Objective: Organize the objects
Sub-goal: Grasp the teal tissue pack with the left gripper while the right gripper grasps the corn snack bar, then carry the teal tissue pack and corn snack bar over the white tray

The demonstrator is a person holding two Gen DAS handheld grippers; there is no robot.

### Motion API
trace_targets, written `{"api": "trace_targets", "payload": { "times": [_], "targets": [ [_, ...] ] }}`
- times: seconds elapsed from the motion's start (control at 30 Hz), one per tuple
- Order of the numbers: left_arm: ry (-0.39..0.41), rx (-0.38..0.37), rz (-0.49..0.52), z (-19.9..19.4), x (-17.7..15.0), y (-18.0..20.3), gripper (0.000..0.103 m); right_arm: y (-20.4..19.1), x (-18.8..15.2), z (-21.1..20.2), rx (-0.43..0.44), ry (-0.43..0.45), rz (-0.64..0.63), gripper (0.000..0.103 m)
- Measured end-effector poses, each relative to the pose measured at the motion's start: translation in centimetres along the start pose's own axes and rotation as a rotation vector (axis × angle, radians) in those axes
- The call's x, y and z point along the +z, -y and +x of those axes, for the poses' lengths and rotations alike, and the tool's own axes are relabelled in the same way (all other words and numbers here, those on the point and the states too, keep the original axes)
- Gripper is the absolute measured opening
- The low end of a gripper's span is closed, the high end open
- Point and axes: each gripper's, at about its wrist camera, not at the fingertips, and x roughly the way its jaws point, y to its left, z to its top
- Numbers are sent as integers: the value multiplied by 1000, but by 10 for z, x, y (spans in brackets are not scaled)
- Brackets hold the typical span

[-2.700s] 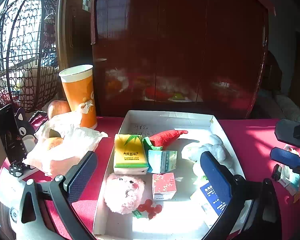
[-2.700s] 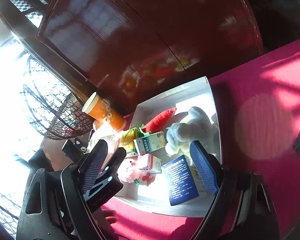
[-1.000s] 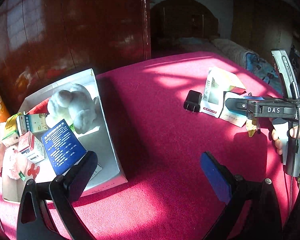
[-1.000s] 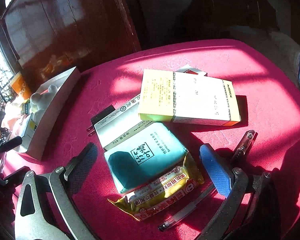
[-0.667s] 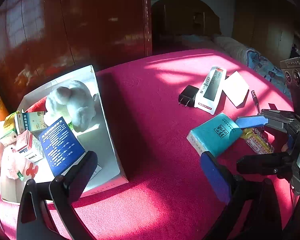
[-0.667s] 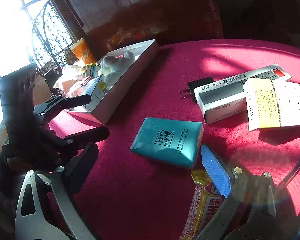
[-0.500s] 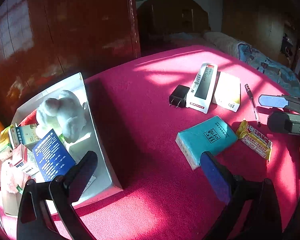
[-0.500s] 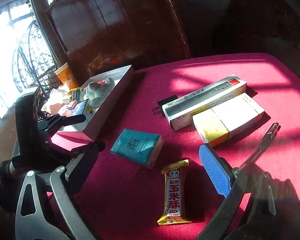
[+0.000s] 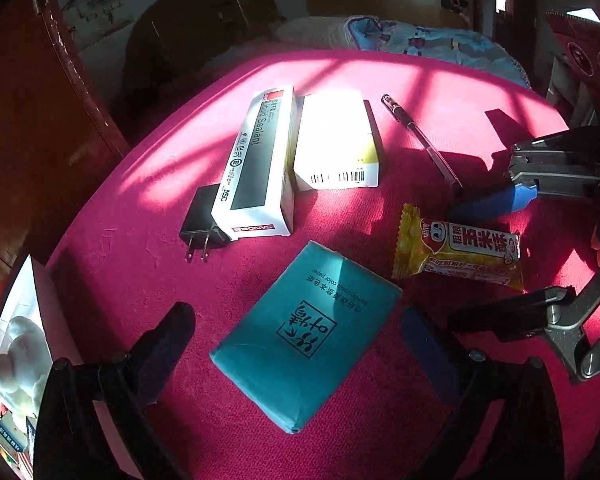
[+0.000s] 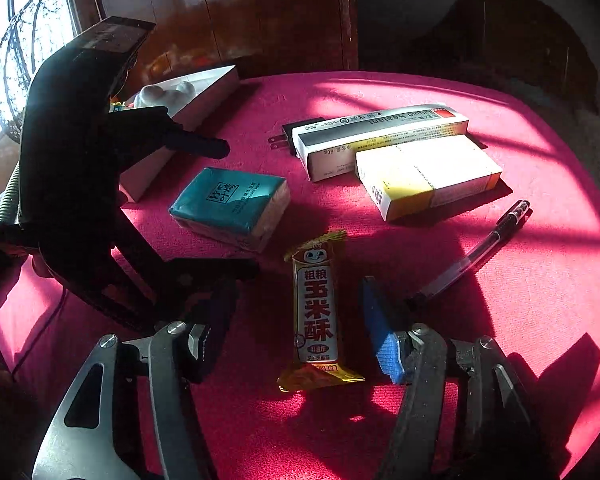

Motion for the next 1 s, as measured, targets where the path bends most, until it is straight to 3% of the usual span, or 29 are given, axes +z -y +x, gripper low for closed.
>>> {"api": "trace_targets", "payload": {
  "times": [0.03,0.1,0.17,0.33,0.5,0.8,1.0],
  "targets": [
    [-10,3,-26,2,1,-3,103,1,0,3,0,-10,2,56],
    [-25,-14,-71,5,0,-8,100,1,0,1,-7,-9,-5,40],
    [-14,-70,-96,2,-4,-8,84,5,-3,-1,-34,-12,-5,21],
    [-5,-29,-99,-7,-12,4,79,15,-10,-8,1,6,32,21],
    [29,184,-132,-25,-15,20,79,16,-11,-9,5,22,64,21],
    [157,175,-272,-77,-18,0,79,15,-11,-32,7,82,130,20],
    [181,235,-319,-91,-24,-9,79,2,5,-52,8,154,110,20]
  ]
}}
